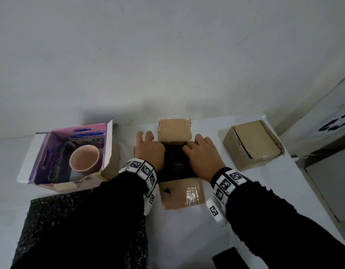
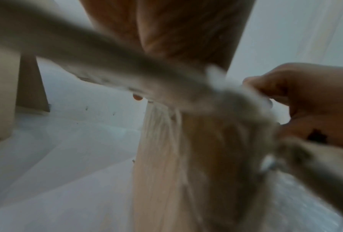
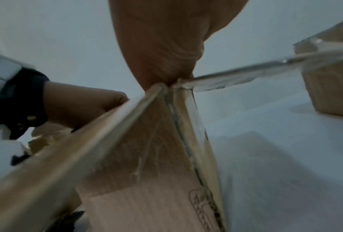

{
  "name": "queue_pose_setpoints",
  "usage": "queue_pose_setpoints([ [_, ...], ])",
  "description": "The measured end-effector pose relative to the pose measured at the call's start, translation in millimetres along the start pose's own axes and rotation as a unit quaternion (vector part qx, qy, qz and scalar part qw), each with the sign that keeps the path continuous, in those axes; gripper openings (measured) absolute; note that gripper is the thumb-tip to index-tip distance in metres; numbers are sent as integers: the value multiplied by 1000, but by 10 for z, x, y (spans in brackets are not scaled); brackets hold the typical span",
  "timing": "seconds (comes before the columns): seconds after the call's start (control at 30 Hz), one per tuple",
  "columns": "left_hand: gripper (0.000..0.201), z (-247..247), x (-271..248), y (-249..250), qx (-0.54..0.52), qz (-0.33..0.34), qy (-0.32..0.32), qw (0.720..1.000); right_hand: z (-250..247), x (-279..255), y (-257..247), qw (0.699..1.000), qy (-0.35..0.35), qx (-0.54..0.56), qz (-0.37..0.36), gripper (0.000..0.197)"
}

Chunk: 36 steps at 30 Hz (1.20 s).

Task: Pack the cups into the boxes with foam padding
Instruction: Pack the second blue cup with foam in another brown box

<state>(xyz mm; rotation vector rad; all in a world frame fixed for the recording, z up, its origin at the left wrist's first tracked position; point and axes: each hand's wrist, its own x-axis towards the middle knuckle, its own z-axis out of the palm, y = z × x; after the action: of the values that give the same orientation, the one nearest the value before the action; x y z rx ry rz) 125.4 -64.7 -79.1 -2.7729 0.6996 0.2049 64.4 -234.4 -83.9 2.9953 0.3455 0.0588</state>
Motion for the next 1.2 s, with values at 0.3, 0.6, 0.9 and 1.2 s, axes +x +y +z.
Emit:
queue_pose_setpoints([
  [0.3,19,-36,-128,70,7,21,81,996,-28,-168,-63,999,-24,-18,37,7],
  [0.6,23,-105,-256,81,56,69,52,995,-143,-284,-291,995,-27,30,88,10],
  [0.9,27,-56,-718,-1,7,113,79,990,-153,-519,-645,985,-19,87,146,17],
  [1.2,20,-164,-708,124,-13,2,18,1000,-108,-610,-720,981,-72,90,154,50],
])
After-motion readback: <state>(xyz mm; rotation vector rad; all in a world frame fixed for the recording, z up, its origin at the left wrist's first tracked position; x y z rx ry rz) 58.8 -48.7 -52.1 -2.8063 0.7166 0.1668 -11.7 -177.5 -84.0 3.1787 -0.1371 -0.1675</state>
